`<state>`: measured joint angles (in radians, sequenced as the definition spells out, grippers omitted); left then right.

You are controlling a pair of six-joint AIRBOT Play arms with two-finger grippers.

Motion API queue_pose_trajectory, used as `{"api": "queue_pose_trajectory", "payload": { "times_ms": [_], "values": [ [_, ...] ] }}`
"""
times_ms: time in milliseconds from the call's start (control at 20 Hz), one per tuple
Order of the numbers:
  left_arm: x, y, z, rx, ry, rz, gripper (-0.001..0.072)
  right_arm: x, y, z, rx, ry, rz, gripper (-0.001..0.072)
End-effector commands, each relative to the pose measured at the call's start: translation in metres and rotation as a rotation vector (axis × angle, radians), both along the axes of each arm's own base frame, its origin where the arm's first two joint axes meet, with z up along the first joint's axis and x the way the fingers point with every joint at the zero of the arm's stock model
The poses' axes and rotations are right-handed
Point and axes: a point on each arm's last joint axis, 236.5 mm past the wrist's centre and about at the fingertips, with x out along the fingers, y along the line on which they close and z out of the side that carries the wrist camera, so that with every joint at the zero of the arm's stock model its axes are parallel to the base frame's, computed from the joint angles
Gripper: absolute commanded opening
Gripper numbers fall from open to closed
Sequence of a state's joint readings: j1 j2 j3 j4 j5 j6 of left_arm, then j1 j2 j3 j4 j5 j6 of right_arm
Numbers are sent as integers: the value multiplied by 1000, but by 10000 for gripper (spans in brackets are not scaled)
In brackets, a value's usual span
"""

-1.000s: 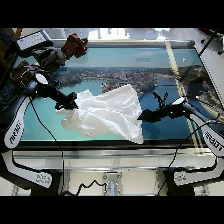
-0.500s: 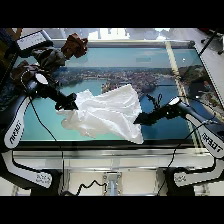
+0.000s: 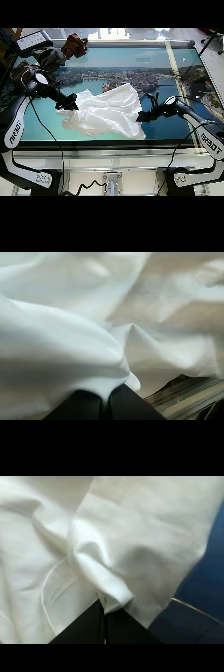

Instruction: Fold the shirts.

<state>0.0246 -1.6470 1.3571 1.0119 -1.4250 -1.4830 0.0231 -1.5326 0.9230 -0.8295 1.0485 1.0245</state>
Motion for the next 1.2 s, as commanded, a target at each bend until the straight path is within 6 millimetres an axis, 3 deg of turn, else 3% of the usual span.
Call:
{"api": "queue_pose_trajectory", "payload": {
  "times_ms": [0,100,250,400,550,650,800,1000,1150],
  "values": [
    [27,-7,18,-37,-112,7,18,55,-39,41,-29,-154,-85,23],
    [59,-19,54,-98,-229,41,18,94,-62,91,-32,-284,-127,23],
    [108,-25,133,-147,-466,70,17,134,-83,163,-44,-454,-137,22],
    [132,-24,209,-152,-652,82,16,162,-90,229,-68,-623,-132,22],
    [142,-23,275,-171,-807,111,15,174,-98,287,-116,-752,-125,22],
    [137,-35,303,-242,-845,103,15,170,-101,327,-158,-836,-102,22],
    [124,-57,328,-383,-864,64,15,153,-107,386,-228,-960,-92,22],
    [101,-62,325,-366,-842,-36,15,116,-107,411,-277,-972,-68,22],
    [79,-61,369,-349,-985,-74,15,97,-100,430,-272,-1008,-54,22]
  ]
}}
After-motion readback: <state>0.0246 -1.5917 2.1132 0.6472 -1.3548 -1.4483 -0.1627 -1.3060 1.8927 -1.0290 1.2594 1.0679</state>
